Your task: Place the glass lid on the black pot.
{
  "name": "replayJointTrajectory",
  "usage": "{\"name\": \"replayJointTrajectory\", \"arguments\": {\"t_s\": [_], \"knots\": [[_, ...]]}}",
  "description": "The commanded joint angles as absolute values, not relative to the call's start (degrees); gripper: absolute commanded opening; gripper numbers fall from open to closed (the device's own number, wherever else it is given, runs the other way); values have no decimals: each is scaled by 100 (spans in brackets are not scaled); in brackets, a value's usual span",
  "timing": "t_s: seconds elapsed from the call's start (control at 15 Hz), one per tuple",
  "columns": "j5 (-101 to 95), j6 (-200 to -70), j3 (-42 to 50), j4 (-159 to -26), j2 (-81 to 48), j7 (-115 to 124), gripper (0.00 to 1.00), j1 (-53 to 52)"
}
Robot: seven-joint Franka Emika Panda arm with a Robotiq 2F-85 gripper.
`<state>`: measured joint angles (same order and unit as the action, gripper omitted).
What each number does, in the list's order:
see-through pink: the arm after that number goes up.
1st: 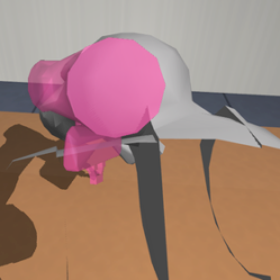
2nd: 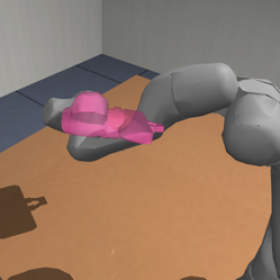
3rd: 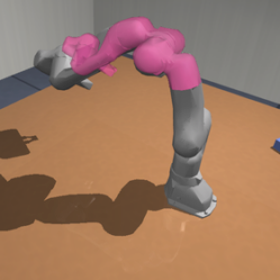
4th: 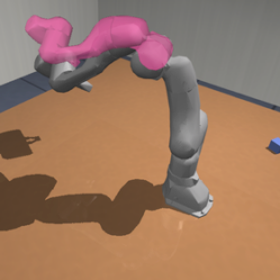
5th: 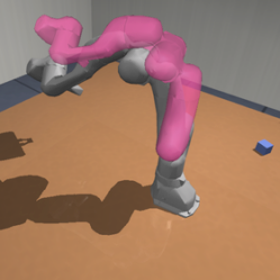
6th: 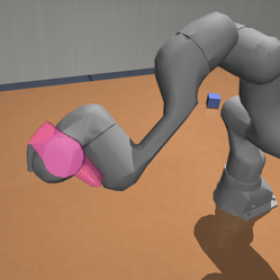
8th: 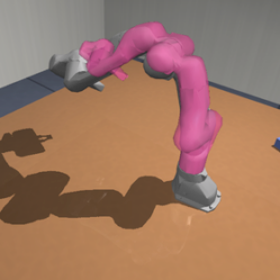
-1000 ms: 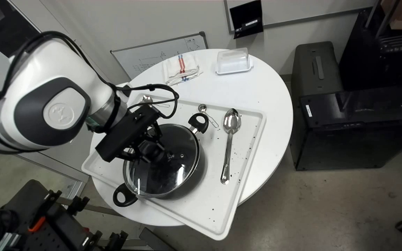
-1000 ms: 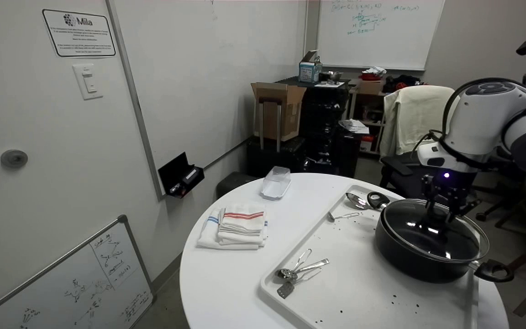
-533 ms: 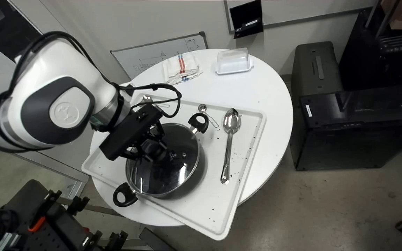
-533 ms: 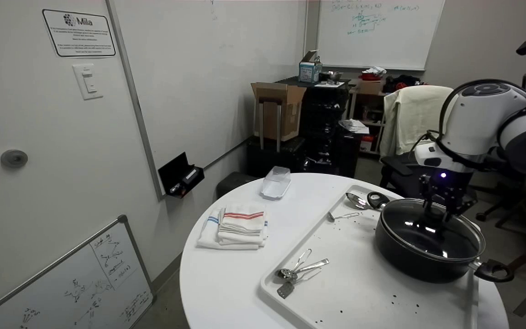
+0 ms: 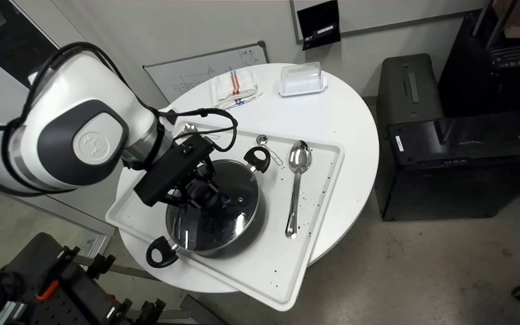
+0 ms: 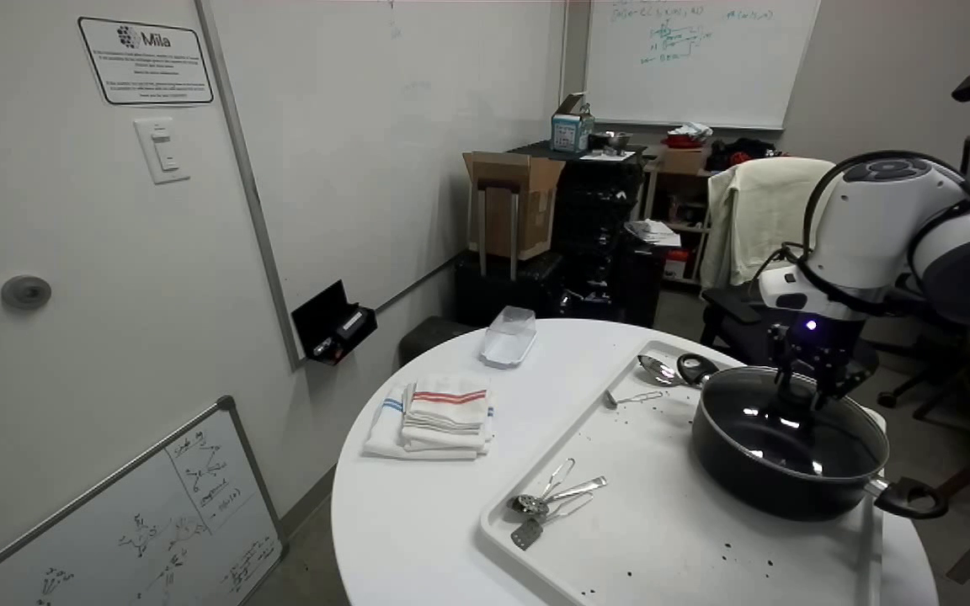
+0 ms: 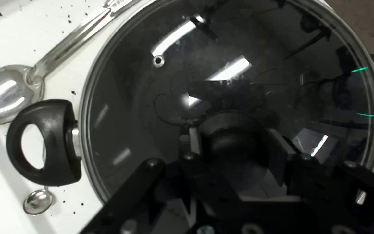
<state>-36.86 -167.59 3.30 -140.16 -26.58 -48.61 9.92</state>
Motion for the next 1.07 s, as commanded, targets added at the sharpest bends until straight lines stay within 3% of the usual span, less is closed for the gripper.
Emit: {"name": "replayJointTrajectory", "arguments": {"t_s": [0.0,1.0], "knots": [[-3635,-16868,398,-13946,-2682,-4801,24,890],[-3420,-16993,172,-14010,-2698,-4927,24,1035]]}}
